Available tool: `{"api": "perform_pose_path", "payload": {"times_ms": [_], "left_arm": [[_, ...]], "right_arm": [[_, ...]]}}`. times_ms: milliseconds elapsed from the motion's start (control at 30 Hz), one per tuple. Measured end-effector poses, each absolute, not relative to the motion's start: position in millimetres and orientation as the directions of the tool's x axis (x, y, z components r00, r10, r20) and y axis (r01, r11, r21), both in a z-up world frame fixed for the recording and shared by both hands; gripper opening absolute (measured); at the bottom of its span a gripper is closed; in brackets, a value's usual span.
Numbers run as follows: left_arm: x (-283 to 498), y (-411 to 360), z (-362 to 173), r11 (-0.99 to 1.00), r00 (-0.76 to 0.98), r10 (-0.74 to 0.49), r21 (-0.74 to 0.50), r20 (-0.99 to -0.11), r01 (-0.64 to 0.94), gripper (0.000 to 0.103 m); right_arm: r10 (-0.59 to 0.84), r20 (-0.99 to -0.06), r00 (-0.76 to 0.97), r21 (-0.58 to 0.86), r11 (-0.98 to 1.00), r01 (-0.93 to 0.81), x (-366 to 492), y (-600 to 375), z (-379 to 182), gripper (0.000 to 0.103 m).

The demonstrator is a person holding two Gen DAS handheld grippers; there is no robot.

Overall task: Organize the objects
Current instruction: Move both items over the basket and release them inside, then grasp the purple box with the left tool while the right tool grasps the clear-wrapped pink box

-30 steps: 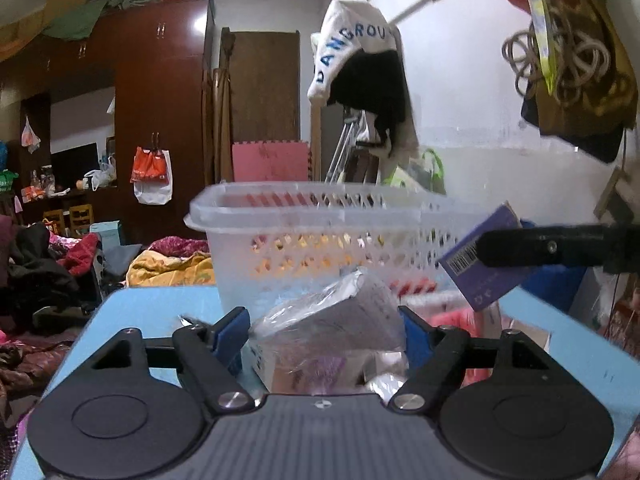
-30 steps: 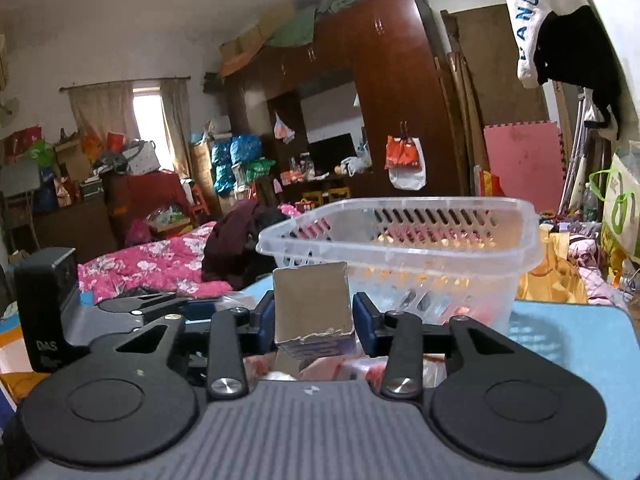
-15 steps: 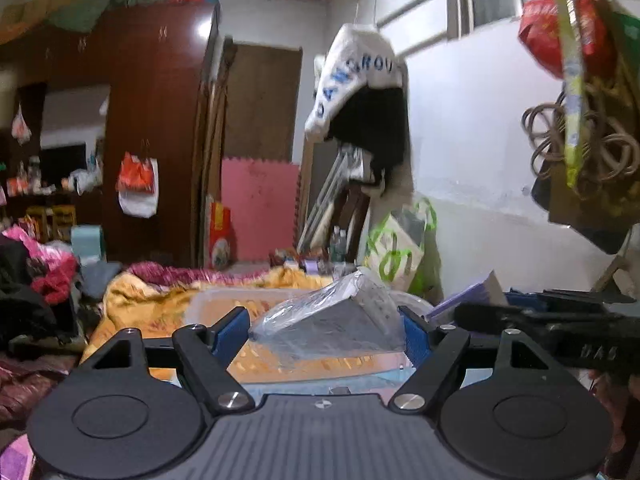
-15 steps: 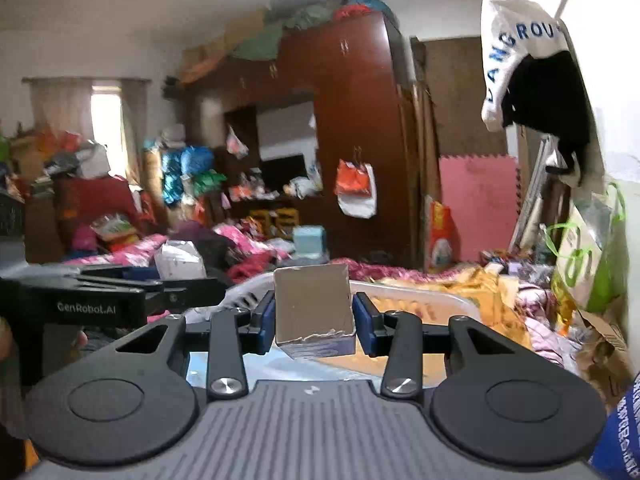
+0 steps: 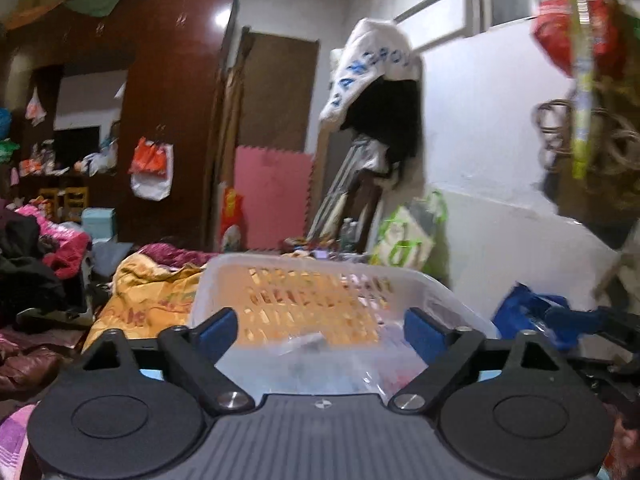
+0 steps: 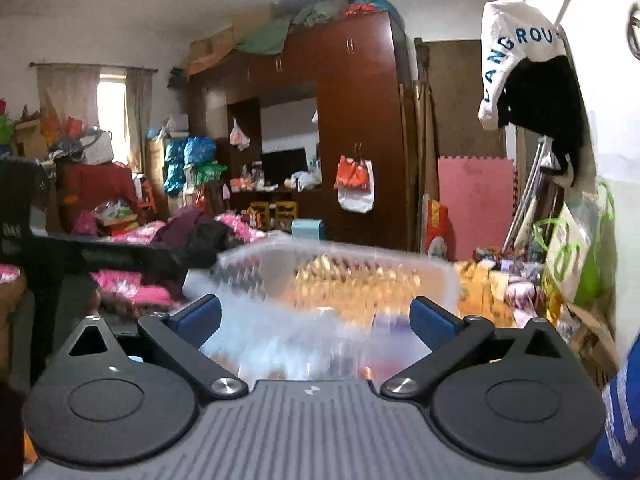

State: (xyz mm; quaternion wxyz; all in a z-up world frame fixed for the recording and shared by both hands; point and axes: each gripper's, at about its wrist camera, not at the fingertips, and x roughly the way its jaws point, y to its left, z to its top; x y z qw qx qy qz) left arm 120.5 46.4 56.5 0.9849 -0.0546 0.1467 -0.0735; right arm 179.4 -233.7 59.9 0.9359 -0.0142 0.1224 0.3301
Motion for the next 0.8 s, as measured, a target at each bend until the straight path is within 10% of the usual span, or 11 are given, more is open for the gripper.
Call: {"api": "perform_pose_path", "payload": {"times_ms": [367, 800], "left_arm": [[21, 39, -13, 0.995, 0.963, -0.101, -0.025, -0.249, 0.098, 0.094], [35, 0, -40, 0.992, 0.950, -0.072, 0.080, -0.303, 0.101, 0.094]], "right_arm": [[0.673, -0.222, 0.706, 0.200, 0.740, -0.642, 112, -274, -28, 0.103], [0.612, -0.300, 0.732, 0.020, 0.771, -0.636, 110, -248, -47, 0.094]]}}
